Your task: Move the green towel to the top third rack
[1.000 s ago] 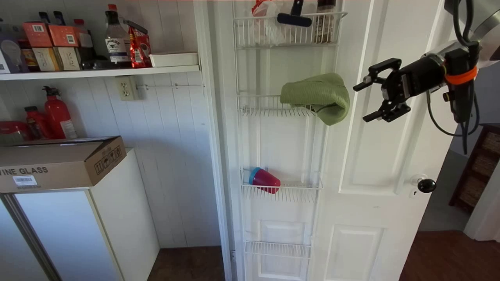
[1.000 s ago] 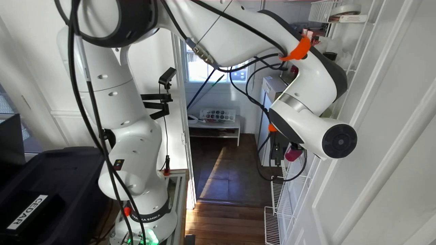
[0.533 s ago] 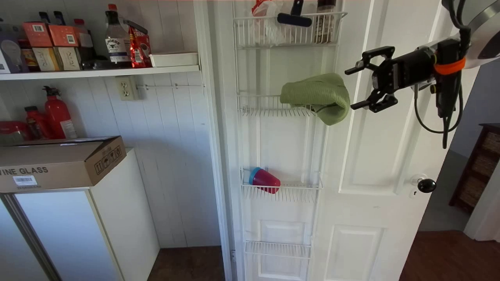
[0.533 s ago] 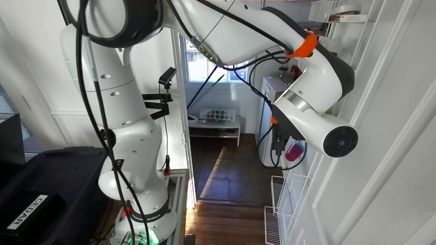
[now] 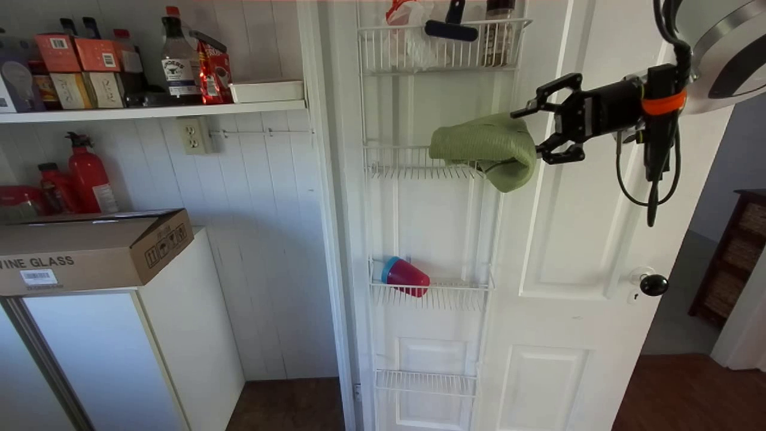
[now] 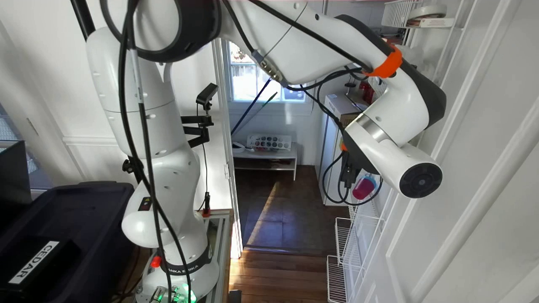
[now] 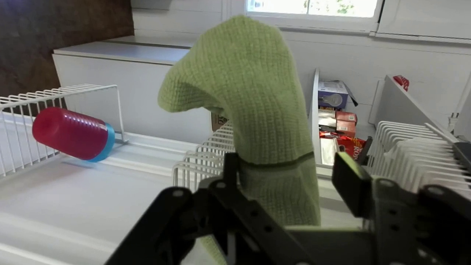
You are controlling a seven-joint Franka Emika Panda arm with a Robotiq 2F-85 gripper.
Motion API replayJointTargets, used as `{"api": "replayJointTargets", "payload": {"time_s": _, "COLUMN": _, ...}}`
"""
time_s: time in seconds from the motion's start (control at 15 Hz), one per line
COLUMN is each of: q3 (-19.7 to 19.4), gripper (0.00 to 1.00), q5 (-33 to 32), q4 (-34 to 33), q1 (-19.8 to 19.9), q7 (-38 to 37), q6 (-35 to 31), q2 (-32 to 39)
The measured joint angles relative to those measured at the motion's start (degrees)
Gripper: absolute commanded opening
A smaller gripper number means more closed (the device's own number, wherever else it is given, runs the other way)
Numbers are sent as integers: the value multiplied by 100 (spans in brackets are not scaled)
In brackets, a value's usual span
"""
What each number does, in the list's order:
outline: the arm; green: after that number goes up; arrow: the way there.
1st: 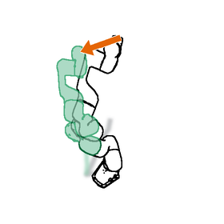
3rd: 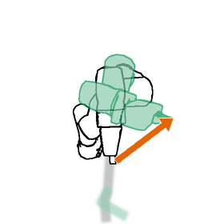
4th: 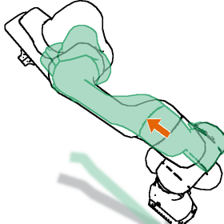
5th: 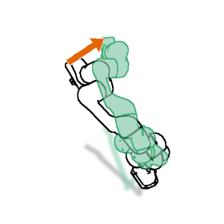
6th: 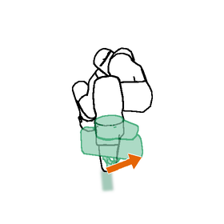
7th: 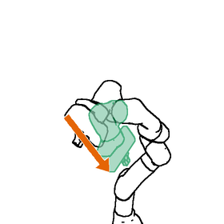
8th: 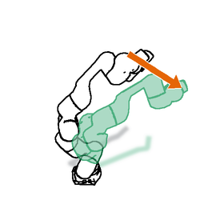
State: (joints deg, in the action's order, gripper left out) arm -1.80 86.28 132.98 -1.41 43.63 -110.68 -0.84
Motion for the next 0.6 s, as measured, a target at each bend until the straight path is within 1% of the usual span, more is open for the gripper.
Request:
{"api": "replayJointTargets", "payload": {"time_s": 0.2, "q3": 42, "gripper": 16, "q5": 3, "q4": -104, "q1": -1, "q7": 0, "q6": -127, "q2": 183}}
{"api": "replayJointTargets", "payload": {"time_s": 0.33, "q3": 41, "gripper": 3, "q5": 4, "q4": -162, "q1": 6, "q7": -1, "q6": -134, "q2": 242}}
{"api": "replayJointTargets", "payload": {"time_s": 0.4, "q3": 40, "gripper": 6, "q5": -3, "q4": -159, "q1": 17, "q7": -2, "q6": -135, "q2": 245}}
{"api": "replayJointTargets", "payload": {"time_s": 0.53, "q3": 37, "gripper": 4, "q5": 0, "q4": -157, "q1": 41, "q7": 72, "q6": -97, "q2": 258}}
{"api": "replayJointTargets", "payload": {"time_s": 0.6, "q3": 31, "gripper": 5, "q5": -19, "q4": -155, "q1": 57, "q7": 196, "q6": -48, "q2": 271}}
